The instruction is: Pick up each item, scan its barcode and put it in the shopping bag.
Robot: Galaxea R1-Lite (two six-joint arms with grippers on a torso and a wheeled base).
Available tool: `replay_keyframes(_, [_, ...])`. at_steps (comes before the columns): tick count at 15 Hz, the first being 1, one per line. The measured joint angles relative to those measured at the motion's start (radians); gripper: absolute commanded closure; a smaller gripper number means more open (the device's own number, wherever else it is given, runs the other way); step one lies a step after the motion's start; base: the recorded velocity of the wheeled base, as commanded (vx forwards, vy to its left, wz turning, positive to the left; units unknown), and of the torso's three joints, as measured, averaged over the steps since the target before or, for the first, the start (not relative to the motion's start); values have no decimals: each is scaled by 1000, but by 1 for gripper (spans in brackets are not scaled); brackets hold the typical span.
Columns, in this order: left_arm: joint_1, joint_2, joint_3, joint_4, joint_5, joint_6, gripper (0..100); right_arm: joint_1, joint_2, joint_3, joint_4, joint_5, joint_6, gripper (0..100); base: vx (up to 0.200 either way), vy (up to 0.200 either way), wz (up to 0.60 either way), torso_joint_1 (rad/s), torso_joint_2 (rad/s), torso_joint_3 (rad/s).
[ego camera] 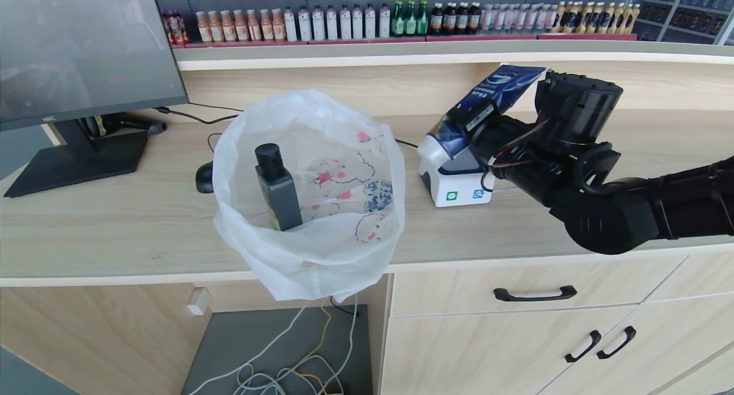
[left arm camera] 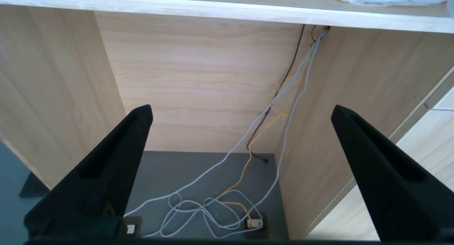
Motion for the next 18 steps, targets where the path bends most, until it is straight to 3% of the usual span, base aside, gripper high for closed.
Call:
replay_keyframes(5, [0, 0, 0, 0, 0, 0, 0, -40, 7, -1, 2, 5, 32, 100, 0, 0, 0, 0, 0, 0])
replay_keyframes(18, [0, 0, 0, 0, 0, 0, 0, -44, 13, 33, -1, 21, 56, 100, 0, 0, 0, 0, 0, 0])
